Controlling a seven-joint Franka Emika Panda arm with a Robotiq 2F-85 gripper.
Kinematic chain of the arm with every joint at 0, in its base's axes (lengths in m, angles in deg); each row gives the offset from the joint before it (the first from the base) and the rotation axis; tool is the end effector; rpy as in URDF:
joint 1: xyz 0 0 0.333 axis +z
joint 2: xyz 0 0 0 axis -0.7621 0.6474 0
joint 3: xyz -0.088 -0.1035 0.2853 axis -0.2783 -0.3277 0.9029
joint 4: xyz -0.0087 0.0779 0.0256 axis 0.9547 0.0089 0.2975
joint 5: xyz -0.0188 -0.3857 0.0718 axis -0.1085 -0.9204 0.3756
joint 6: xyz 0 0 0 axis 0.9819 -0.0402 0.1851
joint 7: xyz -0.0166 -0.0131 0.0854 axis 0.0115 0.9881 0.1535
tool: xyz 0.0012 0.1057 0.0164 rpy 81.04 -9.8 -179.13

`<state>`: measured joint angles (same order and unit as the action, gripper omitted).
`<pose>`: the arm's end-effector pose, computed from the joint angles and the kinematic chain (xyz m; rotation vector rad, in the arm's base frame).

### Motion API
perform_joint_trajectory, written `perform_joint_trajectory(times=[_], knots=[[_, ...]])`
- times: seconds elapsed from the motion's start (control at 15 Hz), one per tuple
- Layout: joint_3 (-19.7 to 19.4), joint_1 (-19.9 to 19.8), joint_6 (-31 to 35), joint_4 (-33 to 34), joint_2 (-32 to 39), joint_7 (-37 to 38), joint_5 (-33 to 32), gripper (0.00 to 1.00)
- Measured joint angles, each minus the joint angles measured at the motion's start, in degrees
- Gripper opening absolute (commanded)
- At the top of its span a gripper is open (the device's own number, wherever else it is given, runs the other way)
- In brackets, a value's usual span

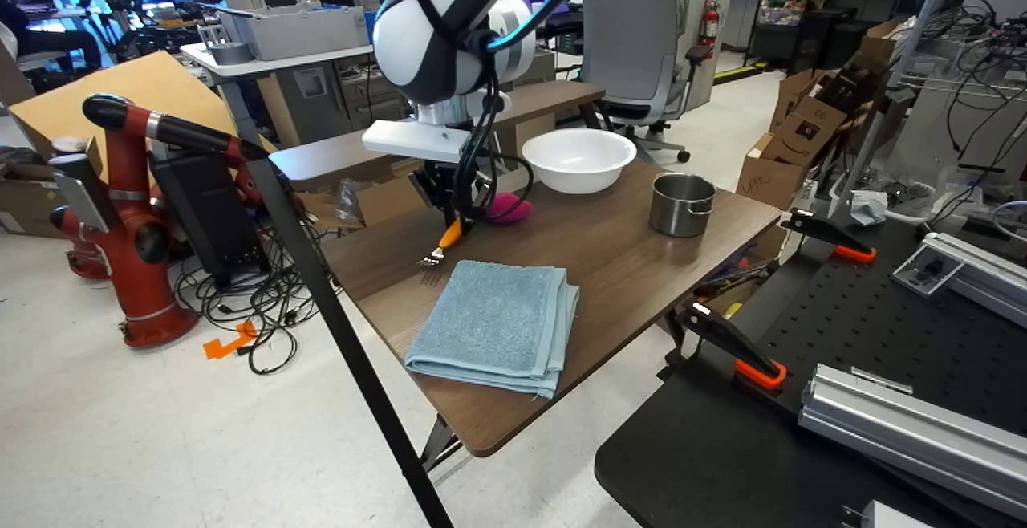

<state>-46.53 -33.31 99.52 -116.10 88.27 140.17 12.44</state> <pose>0.7267 0.1882 0.1076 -2.7138 1.5426 0.0277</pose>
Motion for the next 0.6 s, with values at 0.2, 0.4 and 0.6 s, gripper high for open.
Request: perform_joint_trajectory(times=[0.2,0.4,0.6], knots=[[0.00,0.00,-2.64,2.03,0.88,0.19,-0.48,0.70],[0.00,0.00,-4.98,3.74,1.46,0.22,-0.60,0.92],[0.01,0.00,-6.48,4.93,1.78,0.22,-0.61,1.00]])
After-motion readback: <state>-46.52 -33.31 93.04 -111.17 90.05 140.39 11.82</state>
